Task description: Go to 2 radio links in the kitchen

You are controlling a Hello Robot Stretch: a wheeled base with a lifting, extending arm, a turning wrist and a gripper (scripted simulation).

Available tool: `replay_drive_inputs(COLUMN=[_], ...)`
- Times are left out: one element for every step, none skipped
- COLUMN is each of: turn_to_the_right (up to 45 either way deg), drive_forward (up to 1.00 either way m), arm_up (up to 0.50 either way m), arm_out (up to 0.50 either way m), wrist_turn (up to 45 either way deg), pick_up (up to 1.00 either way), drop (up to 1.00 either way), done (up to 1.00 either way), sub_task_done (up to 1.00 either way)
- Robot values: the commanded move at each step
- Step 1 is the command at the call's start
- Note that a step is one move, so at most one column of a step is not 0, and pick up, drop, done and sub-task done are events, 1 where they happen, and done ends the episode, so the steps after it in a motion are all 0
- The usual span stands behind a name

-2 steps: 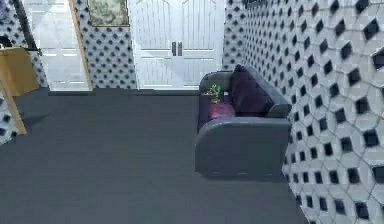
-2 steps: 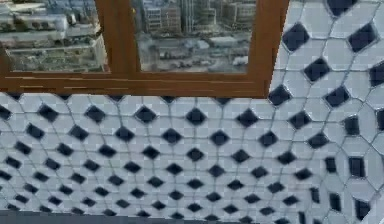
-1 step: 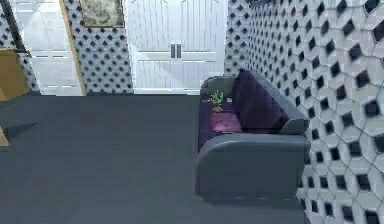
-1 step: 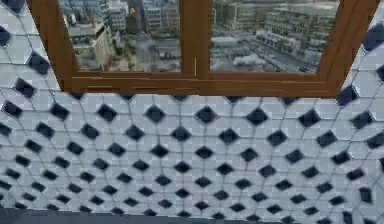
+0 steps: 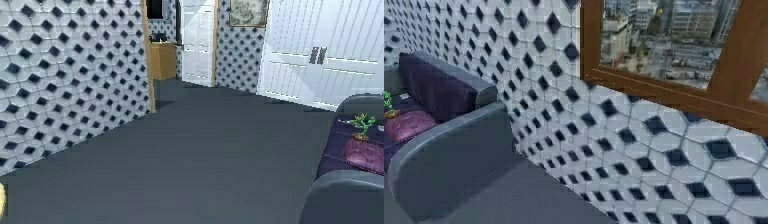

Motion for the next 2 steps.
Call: replay_drive_inputs(turn_to_the_right=[0.0,0.0], drive_forward=[1.00,1.00], arm_up=[0.00,0.00], arm_out=[0.00,0.00], wrist_turn=[0.0,0.0], pick_up=[0.00,0.00], drop=[0.00,0.00], done=[0.00,0.00], sub_task_done=[0.00,0.00])
